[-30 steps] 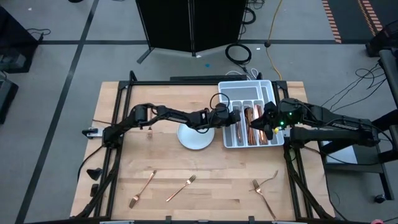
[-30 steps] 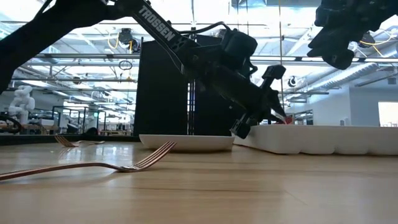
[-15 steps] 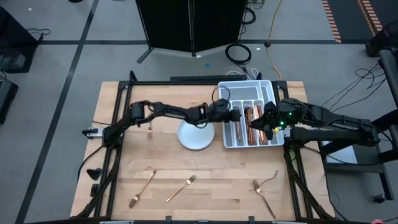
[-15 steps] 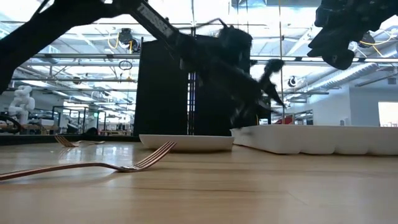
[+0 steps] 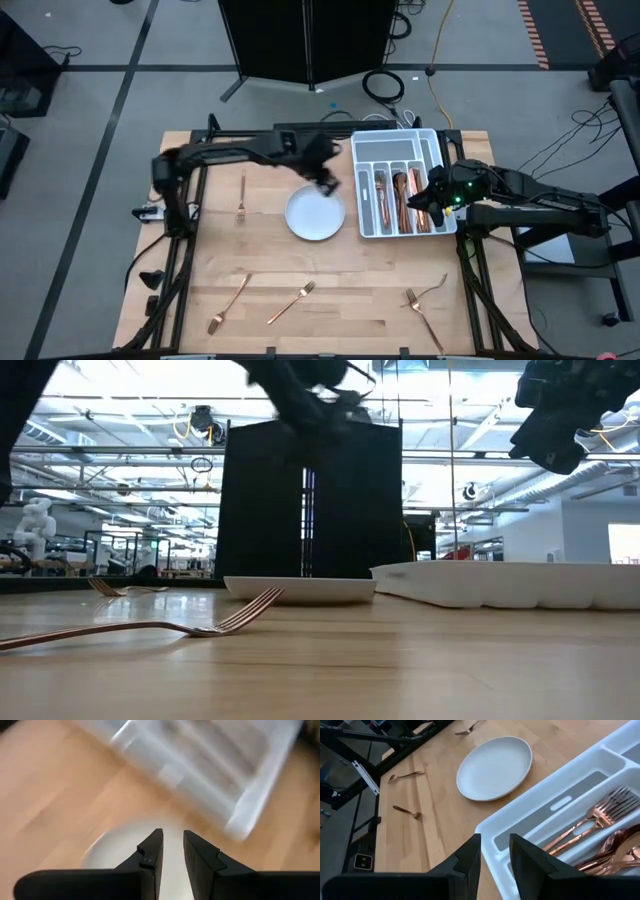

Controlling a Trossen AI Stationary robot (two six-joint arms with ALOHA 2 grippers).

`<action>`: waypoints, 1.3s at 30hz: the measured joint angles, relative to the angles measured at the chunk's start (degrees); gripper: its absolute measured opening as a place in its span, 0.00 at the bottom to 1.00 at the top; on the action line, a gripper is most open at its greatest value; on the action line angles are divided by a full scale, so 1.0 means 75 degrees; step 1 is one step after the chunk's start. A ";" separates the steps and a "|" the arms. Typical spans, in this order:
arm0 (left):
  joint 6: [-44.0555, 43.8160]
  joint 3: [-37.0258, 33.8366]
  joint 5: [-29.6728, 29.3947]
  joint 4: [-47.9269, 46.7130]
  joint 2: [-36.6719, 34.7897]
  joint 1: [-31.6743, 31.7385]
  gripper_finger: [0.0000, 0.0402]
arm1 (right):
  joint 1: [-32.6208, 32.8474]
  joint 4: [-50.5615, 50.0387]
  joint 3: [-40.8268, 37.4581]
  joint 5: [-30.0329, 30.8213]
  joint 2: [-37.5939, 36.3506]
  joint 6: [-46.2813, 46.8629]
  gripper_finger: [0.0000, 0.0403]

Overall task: Sort silverware
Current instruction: Put the fork in the silverware tray

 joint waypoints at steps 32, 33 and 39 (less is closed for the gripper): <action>-0.1197 -0.5944 -0.1096 -0.2068 -0.2434 0.1957 0.45 | -0.0003 0.0003 0.0000 0.0229 0.0012 -0.0245 0.23; -0.1237 -0.6052 -0.1101 -0.2025 -0.2429 0.1985 0.46 | -0.0003 0.0003 0.0000 0.0229 0.0012 -0.0224 0.23; -0.1401 -0.6616 -0.0983 -0.1117 -0.2405 0.2038 0.46 | -0.0003 -0.0009 0.0000 0.0223 0.0012 -0.0037 0.23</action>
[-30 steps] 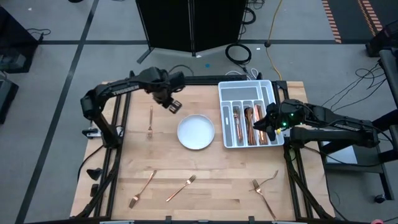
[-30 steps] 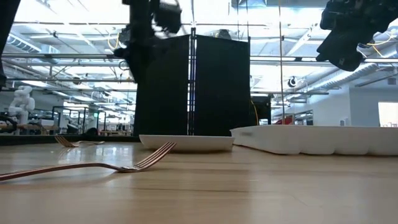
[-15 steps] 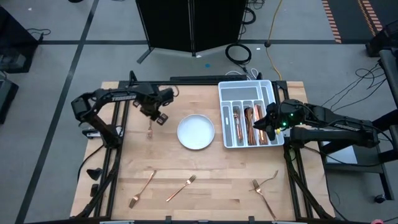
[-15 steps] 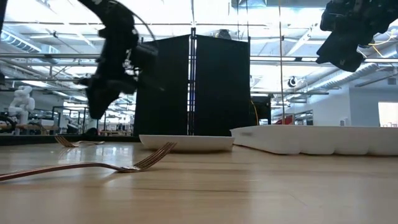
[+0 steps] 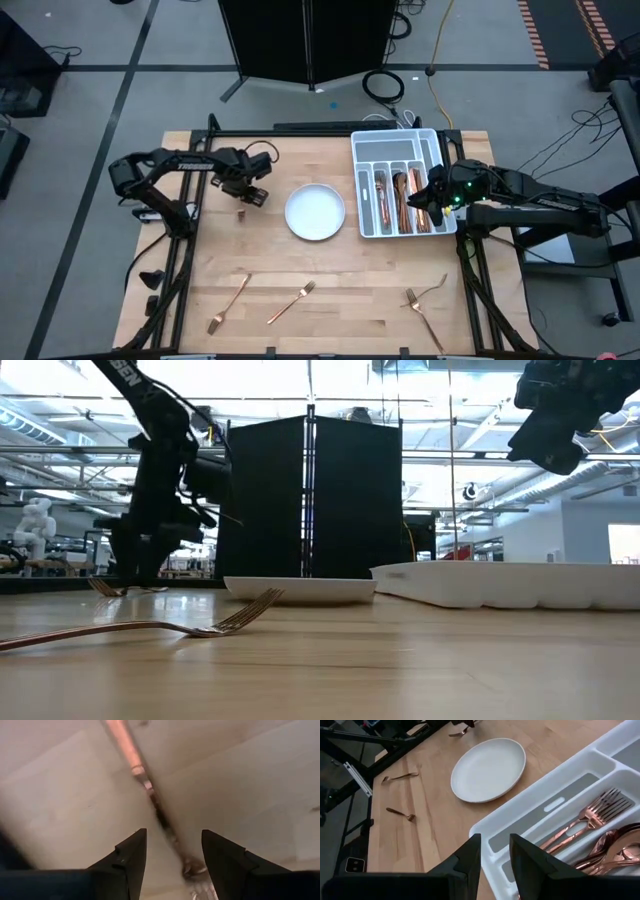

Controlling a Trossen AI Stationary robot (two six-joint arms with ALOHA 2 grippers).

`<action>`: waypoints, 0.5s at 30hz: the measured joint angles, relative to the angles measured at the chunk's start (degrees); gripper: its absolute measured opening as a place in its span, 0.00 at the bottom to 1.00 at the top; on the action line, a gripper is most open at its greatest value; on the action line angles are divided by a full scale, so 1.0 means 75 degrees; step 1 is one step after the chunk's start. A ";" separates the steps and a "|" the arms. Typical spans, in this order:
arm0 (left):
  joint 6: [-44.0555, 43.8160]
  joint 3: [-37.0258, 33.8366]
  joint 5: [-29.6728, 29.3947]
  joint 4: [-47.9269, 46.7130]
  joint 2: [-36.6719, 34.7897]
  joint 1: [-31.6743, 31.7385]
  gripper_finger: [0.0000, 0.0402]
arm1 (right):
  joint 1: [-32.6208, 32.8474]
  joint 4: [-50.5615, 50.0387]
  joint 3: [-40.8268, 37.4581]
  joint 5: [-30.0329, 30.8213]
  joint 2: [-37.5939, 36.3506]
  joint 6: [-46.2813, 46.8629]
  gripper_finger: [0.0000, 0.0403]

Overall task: Sort silverware
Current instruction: Put the fork in the silverware tray

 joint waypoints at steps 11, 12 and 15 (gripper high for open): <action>-0.0009 -0.0474 0.0158 0.0521 -0.0030 -0.0003 0.40 | 0.0001 0.0009 0.0000 0.0000 0.0000 0.0104 0.23; -0.0009 -0.0474 0.0161 0.0526 -0.0029 -0.0008 0.36 | 0.0003 0.0009 0.0000 0.0002 0.0000 0.0104 0.23; 0.0005 -0.0481 0.0133 0.0529 -0.0020 -0.0006 0.18 | 0.0001 0.0020 0.0000 0.0003 0.0000 0.0105 0.23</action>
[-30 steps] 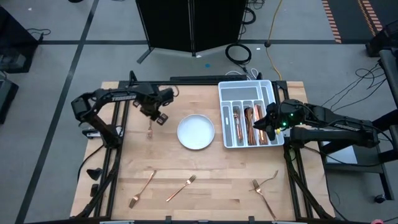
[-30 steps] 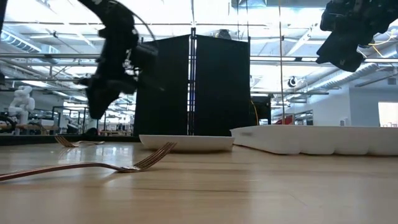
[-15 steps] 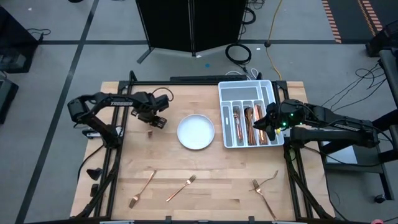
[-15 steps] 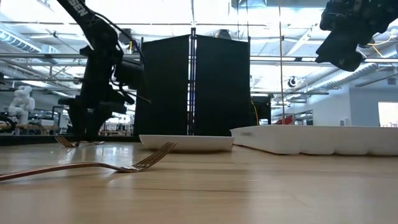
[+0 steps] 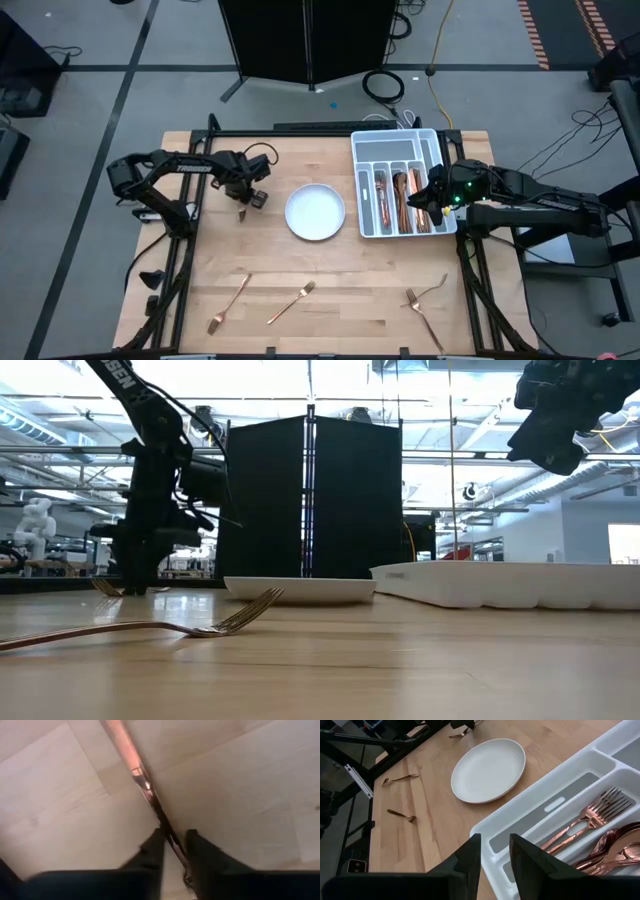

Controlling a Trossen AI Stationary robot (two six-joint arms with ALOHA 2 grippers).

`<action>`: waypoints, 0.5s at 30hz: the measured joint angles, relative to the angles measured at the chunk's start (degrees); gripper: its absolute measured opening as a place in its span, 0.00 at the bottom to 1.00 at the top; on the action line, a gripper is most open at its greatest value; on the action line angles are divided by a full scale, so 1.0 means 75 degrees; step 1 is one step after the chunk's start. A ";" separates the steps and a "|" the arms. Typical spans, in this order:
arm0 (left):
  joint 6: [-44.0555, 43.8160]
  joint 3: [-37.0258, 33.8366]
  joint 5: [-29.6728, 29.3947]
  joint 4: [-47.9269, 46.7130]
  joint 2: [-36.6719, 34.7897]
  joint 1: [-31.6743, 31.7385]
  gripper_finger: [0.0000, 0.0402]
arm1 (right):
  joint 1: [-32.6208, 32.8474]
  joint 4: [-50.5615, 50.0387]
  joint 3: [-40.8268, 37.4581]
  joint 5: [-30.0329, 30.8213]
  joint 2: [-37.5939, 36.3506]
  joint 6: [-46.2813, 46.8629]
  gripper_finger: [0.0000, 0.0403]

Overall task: Sort silverware
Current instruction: Put the fork in the silverware tray

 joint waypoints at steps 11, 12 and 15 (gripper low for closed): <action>0.2129 0.1411 0.0224 0.0255 -0.0156 -0.0353 0.01 | 0.0002 0.0003 0.0000 0.0003 -0.0003 -0.0004 0.23; 0.2413 0.1662 0.0228 0.0254 -0.0147 -0.0440 0.01 | 0.0002 0.0003 0.0000 0.0003 0.0000 -0.0014 0.23; 0.4032 0.2354 0.0208 0.0577 -0.0160 -0.0748 0.01 | 0.0000 0.0005 0.0000 0.0040 0.0000 -0.0061 0.23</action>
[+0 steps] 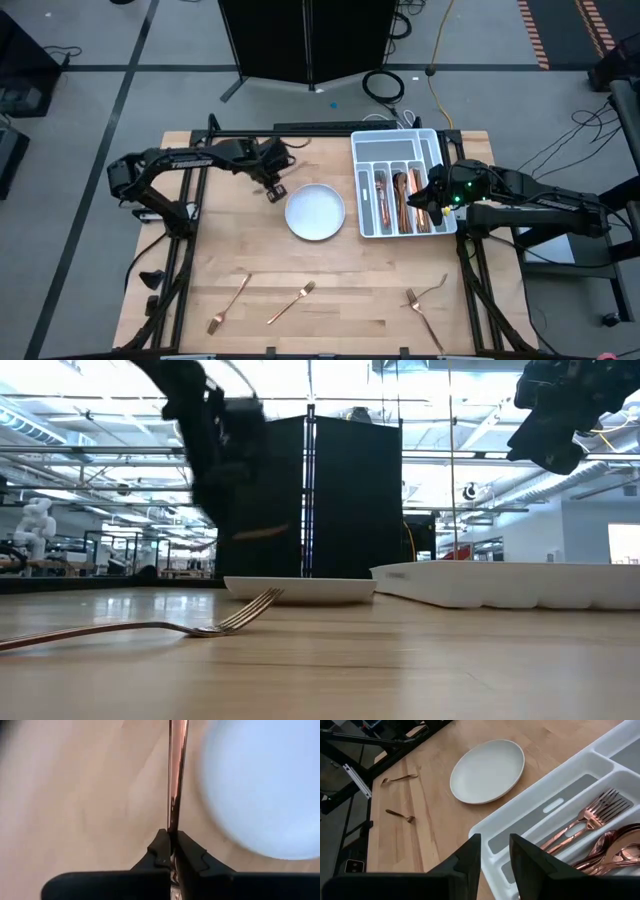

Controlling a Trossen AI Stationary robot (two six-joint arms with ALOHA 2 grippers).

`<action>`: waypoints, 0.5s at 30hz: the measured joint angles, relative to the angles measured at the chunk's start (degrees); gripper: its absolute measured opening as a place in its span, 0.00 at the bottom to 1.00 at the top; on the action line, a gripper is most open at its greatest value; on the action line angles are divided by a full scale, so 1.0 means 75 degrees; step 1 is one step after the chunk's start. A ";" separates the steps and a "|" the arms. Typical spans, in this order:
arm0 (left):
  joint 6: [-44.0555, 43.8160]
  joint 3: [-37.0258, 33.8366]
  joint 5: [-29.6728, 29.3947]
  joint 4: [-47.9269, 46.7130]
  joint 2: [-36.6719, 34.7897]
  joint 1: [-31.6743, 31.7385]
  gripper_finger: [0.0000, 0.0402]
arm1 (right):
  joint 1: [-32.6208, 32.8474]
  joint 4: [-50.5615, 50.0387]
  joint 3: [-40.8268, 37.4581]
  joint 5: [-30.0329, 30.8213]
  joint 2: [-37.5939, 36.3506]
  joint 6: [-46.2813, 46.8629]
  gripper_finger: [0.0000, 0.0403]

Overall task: Sort silverware
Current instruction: Put the fork in the silverware tray

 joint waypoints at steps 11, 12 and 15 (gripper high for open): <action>0.8532 0.0500 -0.1026 0.4678 0.0516 -0.1821 0.00 | -0.0001 0.0508 0.0000 0.0010 -0.0003 0.0205 0.23; 0.8841 0.0613 -0.1020 0.4941 0.0674 -0.1860 0.01 | -0.0005 0.0591 0.0000 0.0007 -0.0002 0.0256 0.23; 1.0146 0.1058 -0.1024 0.5042 0.1303 -0.1924 0.01 | -0.0007 0.0674 0.0000 0.0007 -0.0003 0.0507 0.23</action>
